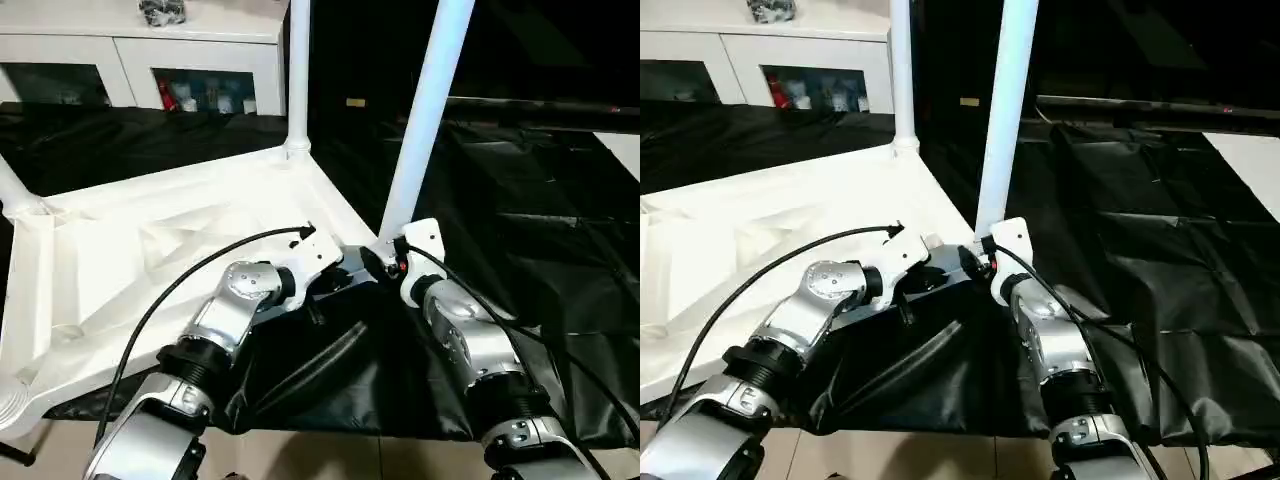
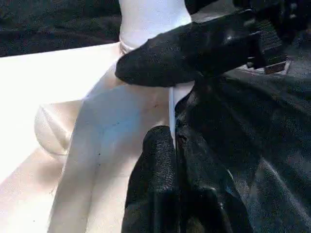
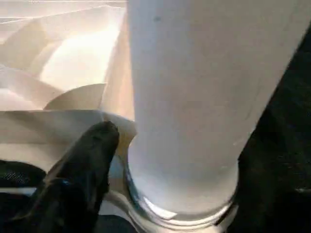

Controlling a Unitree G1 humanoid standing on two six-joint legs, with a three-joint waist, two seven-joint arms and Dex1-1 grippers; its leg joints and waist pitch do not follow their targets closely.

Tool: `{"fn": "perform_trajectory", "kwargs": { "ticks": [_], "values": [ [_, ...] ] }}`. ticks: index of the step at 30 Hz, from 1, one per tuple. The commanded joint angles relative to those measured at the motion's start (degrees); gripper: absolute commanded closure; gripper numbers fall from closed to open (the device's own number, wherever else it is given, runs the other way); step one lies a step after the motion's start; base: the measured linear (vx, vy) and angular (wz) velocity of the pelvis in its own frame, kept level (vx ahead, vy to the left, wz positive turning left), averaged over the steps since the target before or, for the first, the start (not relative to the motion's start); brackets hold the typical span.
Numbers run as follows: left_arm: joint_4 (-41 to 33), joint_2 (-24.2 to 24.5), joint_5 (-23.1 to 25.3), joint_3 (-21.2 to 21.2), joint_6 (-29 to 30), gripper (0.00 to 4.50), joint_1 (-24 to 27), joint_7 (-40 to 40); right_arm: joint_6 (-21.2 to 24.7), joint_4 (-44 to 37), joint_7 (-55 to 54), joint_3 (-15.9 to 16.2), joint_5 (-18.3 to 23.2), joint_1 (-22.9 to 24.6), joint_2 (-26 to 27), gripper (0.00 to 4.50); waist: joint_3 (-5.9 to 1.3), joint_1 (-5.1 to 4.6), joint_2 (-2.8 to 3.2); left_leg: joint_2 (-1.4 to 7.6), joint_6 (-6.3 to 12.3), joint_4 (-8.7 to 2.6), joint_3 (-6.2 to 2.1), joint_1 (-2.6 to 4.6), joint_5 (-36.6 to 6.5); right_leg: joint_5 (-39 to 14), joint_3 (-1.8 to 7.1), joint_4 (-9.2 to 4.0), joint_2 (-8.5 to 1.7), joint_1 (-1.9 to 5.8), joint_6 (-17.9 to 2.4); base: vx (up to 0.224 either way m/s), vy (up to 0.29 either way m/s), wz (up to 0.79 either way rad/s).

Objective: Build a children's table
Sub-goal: Rotate leg to tighten

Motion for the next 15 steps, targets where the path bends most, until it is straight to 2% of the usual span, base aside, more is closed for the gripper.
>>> {"fn": "perform_trajectory", "kwargs": {
  "ticks": [1, 2, 4, 5, 8, 14, 15],
  "values": [
    [-2.6, 0.3, -2.8, -2.1, -4.1, 4.50, 0.1, -6.4, 1.2, -2.4, 6.2, 3.2, 1.2, 1.0, -0.9, 0.51, -3.45, 0.31, -0.09, 0.89, 1.83, -4.13, -0.02, 0.29, -14.6, -15.5, 2.29, -5.06, -2.95, 2.77, -10.2, 0.000, 0.000, 0.00],
    [-3.1, 1.2, -3.3, -2.0, -4.4, 4.50, 0.4, -8.3, 1.4, -3.5, 8.7, 3.9, 1.0, 1.4, -2.5, 0.33, -3.44, 0.37, 0.07, 0.94, 2.05, -4.13, 0.00, 0.24, -14.2, -14.4, 2.33, -4.90, -2.96, 2.76, -10.6, 0.000, 0.000, 0.00],
    [-3.5, 2.1, -3.7, -2.0, -4.9, 4.50, 0.7, -10.0, 1.4, -4.4, 11.2, 4.6, 0.7, 1.8, -4.2, 0.28, -3.47, 0.49, 0.24, 1.02, 2.22, -4.03, 0.04, 0.18, -12.7, -11.5, 2.34, -4.54, -2.94, 2.86, -11.6, 0.000, 0.000, 0.00],
    [-3.8, 3.5, -4.1, -1.9, -5.3, 4.50, 0.8, -12.4, 1.3, -6.6, 16.2, 5.8, 1.2, 2.7, -7.0, 0.28, -3.51, 0.45, 0.31, 1.02, 2.18, -4.05, 0.01, 0.14, -12.3, -10.6, 2.25, -4.40, -2.88, 2.99, -12.0, 0.000, 0.000, 0.00],
    [-4.2, 4.8, -4.6, -2.0, -5.5, 4.50, 0.9, -15.0, 0.9, -8.5, 20.3, 6.6, 1.8, 3.5, -9.3, 0.28, -3.58, 0.56, 0.22, 1.05, 2.92, -3.85, 0.09, 0.11, -11.6, -8.0, 2.28, -4.06, -2.90, 3.19, -13.1, 0.000, 0.000, 0.00],
    [-6.4, 8.5, -6.9, -2.8, -5.9, 4.50, 2.2, -22.7, 0.9, -13.6, 31.1, 9.0, 4.5, 5.4, -14.3, 0.28, -3.39, 0.94, 0.29, 1.30, 3.18, -3.94, 0.19, 0.48, -13.1, -10.0, 2.33, -4.25, -2.93, 2.95, -13.6, 0.000, 0.000, 0.00],
    [-6.4, 8.7, -7.0, -2.8, -5.9, 4.50, 2.2, -23.0, 1.0, -13.9, 31.7, 9.1, 4.7, 5.4, -14.6, 0.45, -3.38, 0.99, 0.29, 1.35, 3.06, -3.97, 0.18, 0.51, -13.3, -10.3, 2.35, -4.24, -2.96, 2.92, -13.5, 0.000, 0.000, 0.00]
  ]
}}
